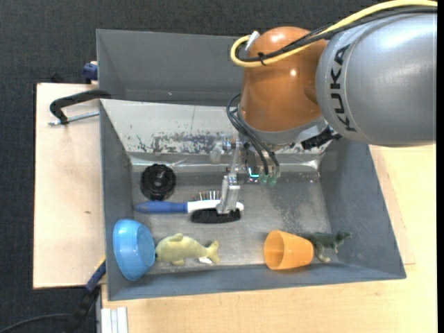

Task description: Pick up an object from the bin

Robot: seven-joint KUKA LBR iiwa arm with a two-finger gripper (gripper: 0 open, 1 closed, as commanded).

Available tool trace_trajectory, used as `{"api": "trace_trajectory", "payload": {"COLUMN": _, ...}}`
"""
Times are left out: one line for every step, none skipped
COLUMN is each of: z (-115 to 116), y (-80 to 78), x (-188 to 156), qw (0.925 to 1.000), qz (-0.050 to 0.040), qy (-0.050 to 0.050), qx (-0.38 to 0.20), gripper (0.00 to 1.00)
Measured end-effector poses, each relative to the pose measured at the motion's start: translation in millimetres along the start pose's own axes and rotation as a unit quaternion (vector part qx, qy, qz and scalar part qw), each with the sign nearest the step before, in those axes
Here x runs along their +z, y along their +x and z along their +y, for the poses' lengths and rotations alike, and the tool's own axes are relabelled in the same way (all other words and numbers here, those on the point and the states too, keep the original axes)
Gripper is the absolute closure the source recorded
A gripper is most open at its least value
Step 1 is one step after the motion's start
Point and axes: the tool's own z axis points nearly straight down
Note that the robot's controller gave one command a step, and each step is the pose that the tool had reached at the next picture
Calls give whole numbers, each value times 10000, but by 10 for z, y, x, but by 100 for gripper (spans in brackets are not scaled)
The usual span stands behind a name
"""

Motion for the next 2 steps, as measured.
{"api": "trace_trajectory", "payload": {"z": 177, "y": -93, "x": -465, "qw": 9951, "qz": -82, "qy": -5, "qx": -981, "gripper": 0}}
{"api": "trace_trajectory", "payload": {"z": -329, "y": 107, "x": 619, "qw": 9963, "qz": 2, "qy": 11, "qx": -862, "gripper": 0}}
